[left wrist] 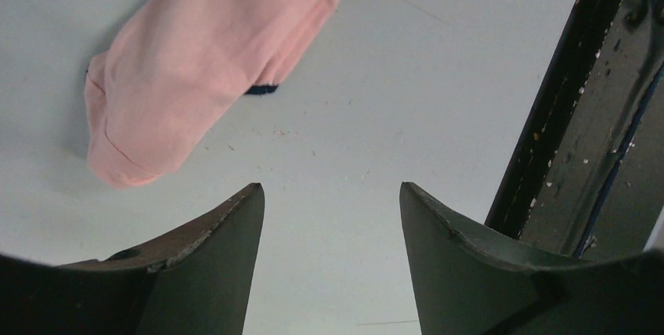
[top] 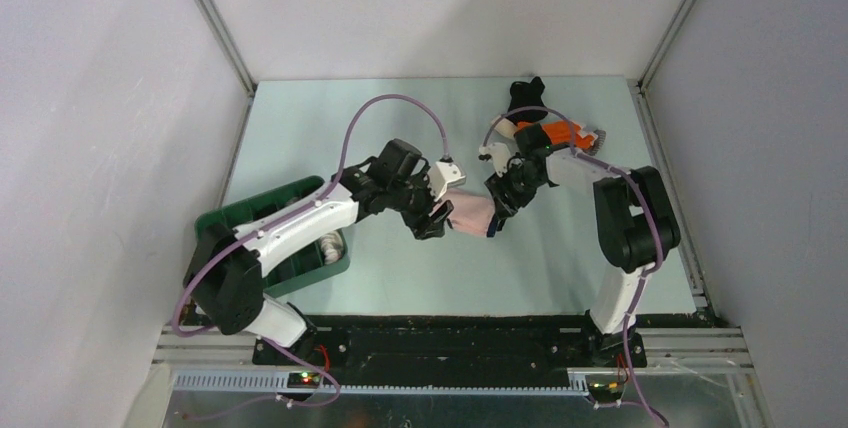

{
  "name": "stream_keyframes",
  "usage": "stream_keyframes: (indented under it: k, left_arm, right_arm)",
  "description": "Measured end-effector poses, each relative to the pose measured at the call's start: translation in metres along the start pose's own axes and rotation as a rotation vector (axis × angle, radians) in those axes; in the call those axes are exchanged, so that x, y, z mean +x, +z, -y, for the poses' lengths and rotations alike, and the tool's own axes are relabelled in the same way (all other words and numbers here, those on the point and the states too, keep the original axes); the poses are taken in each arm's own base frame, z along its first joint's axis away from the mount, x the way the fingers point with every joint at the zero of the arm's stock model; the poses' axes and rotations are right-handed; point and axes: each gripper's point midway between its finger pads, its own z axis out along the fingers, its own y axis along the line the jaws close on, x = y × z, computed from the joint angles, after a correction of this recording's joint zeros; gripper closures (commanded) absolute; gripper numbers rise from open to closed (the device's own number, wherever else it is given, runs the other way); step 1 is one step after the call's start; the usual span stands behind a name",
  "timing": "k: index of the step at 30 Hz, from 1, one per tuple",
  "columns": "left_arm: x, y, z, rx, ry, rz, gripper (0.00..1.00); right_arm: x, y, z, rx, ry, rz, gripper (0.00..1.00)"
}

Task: Roll the underwear
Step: Flatten out the underwear at the center of the board.

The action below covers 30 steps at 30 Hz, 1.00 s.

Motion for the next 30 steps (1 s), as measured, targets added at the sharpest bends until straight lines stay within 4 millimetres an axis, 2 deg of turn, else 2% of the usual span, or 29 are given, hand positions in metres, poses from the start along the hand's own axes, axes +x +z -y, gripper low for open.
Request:
stream_keyframes:
  k: [1,3,5,8,12,16,19,21,23,26,28,30]
  left_arm:
    - [0.002,0.000,0.000,0.001,0.006,-0.003,0.30]
    - [0.007,0.002,0.000,0.004,0.029,-0.013,0.30]
    - [0.010,0.002,-0.001,0.004,0.058,-0.022,0.30]
    - [0.011,0.001,-0.006,-0.008,0.115,-0.029,0.30]
    - [0.011,-0.006,-0.013,-0.023,0.201,-0.033,0.31]
    - [-0.007,-0.026,-0.015,-0.075,0.307,0.054,0.31]
    - [-0.024,-0.042,-0.012,-0.117,0.365,0.147,0.32]
    - [-0.034,-0.044,-0.010,-0.117,0.385,0.187,0.34]
    - [-0.038,-0.039,-0.007,-0.094,0.391,0.198,0.37]
    - [-0.038,-0.019,-0.002,-0.015,0.372,0.163,0.47]
    - [-0.035,-0.003,0.001,0.050,0.342,0.121,0.48]
    - [-0.027,0.015,0.005,0.117,0.296,0.077,0.48]
  right_arm:
    - [-0.004,0.002,0.002,0.000,-0.009,0.003,0.70]
    - [-0.010,0.003,0.002,-0.014,-0.024,0.011,0.79]
    - [-0.014,0.001,-0.004,-0.050,-0.033,0.023,0.87]
    - [-0.020,-0.006,-0.020,-0.126,-0.030,0.047,0.92]
    - [-0.030,-0.030,-0.071,-0.304,-0.021,0.092,0.99]
    - [-0.056,-0.078,-0.134,-0.521,0.032,0.223,1.00]
    - [-0.066,-0.100,-0.158,-0.671,0.171,0.297,1.00]
    - [-0.064,-0.096,-0.155,-0.722,0.292,0.294,1.00]
    - [-0.054,-0.079,-0.141,-0.738,0.447,0.258,1.00]
    - [-0.031,-0.046,-0.116,-0.714,0.684,0.173,1.00]
    - [-0.020,-0.035,-0.106,-0.693,0.788,0.139,1.00]
    - [-0.018,-0.031,-0.101,-0.680,0.849,0.130,1.00]
